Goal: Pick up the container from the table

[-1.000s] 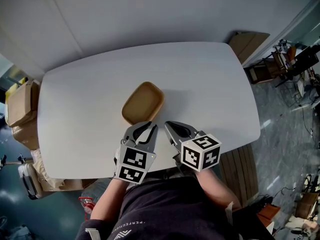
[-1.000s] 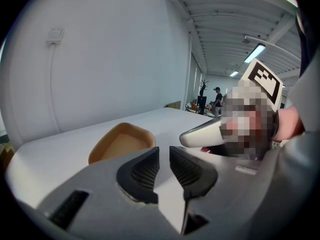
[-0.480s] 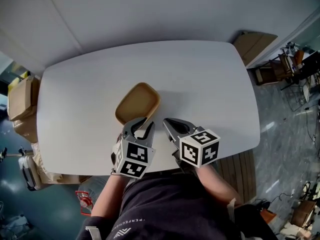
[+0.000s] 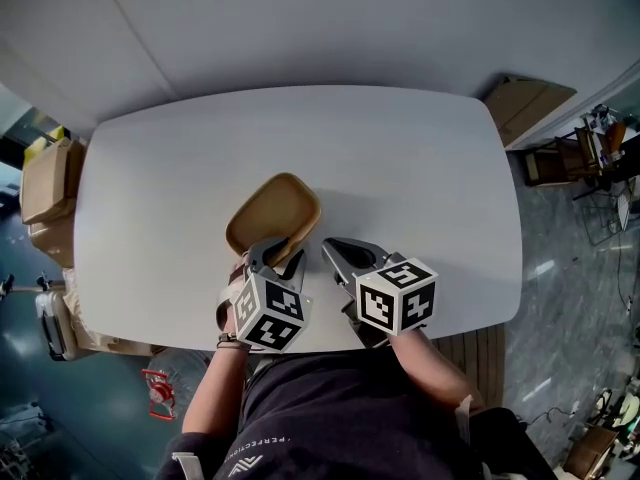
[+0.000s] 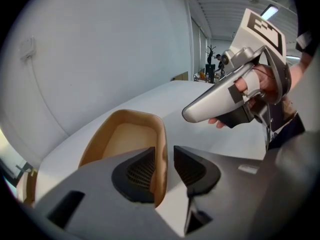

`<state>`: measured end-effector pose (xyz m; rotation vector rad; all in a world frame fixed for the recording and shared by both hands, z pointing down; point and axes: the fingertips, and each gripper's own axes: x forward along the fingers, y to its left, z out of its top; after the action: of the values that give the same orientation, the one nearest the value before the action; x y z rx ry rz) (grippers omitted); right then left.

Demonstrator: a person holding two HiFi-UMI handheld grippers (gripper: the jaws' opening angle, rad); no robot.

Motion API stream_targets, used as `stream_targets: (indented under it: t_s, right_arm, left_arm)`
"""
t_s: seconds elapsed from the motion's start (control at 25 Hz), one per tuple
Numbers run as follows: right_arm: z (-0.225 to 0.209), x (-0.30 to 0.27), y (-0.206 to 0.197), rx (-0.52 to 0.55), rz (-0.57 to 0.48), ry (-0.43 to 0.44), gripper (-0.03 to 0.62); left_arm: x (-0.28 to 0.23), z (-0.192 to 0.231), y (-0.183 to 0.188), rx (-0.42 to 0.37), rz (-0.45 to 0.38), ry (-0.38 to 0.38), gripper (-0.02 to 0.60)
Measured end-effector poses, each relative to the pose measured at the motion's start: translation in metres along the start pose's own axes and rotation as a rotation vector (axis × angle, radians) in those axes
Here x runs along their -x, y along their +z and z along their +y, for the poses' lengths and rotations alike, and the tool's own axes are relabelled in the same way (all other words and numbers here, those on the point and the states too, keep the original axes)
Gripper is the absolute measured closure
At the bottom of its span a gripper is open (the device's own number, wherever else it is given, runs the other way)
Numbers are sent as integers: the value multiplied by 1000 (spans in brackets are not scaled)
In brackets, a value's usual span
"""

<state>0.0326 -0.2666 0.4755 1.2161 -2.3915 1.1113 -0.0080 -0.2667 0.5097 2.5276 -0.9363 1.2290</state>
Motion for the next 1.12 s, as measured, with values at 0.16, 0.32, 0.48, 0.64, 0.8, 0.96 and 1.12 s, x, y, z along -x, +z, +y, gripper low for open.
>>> stream_targets:
  t_s: [0.16, 0.32, 0.48, 0.64, 0.8, 0.96, 1.12]
  right_arm:
    - [-4, -7, -2, -3, 22, 22, 594]
    - [-10, -14, -2, -10, 41, 37, 594]
    - [-15, -19, -2, -18, 57, 53, 595]
    - [-20, -24, -4, -24, 73, 71, 595]
    - [-20, -31, -6, -36, 84, 93, 596]
    - [-20, -35, -8, -37, 98, 105, 597]
    - [-22, -36, -9, -27, 106, 105, 596]
  left_arm:
    - [-5, 3, -4, 3, 36, 6, 463]
    - [-9, 6, -6, -9, 70, 11, 465]
    - [-11, 7, -8, -39, 108, 13, 474]
    - [-14, 4, -13, -85, 165, -4, 483]
    - [-17, 3, -20, -130, 218, -9, 507]
    - [-19, 3, -21, -135, 232, -15, 518]
    - [-19, 5, -20, -139, 235, -22, 520]
